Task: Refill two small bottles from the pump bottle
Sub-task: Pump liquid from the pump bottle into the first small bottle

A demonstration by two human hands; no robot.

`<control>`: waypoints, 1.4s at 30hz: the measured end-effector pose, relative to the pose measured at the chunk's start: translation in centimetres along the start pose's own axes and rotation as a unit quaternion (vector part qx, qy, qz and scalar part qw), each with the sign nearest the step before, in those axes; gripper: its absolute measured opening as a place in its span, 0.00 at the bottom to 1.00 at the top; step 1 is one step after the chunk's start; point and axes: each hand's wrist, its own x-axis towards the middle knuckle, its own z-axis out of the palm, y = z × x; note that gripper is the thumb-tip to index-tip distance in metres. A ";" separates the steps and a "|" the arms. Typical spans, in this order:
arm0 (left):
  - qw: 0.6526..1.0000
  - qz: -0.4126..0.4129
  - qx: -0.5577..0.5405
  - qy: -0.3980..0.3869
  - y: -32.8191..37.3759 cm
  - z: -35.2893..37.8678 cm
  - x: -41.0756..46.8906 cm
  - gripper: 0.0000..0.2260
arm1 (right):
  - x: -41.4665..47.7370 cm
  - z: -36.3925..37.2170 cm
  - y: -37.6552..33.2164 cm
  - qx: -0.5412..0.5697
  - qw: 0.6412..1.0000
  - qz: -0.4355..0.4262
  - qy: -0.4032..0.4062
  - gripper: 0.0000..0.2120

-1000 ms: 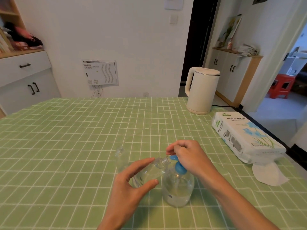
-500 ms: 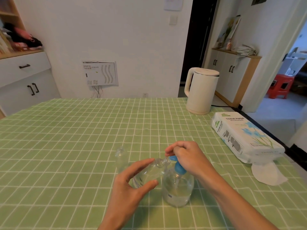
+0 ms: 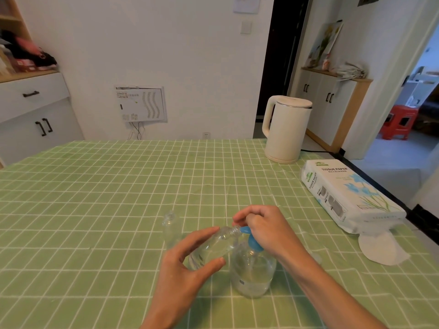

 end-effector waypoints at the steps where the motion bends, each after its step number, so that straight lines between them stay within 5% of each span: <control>1: 1.000 0.001 -0.001 0.000 0.0 0.0 0.0 0.23 | 0.0 0.0 0.0 0.000 1.000 0.000 0.002 0.19; 42: 0.998 -0.020 -0.063 0.001 0.2 1.3 0.1 0.24 | 0.0 -0.3 -0.5 -0.006 1.000 0.001 0.002 0.18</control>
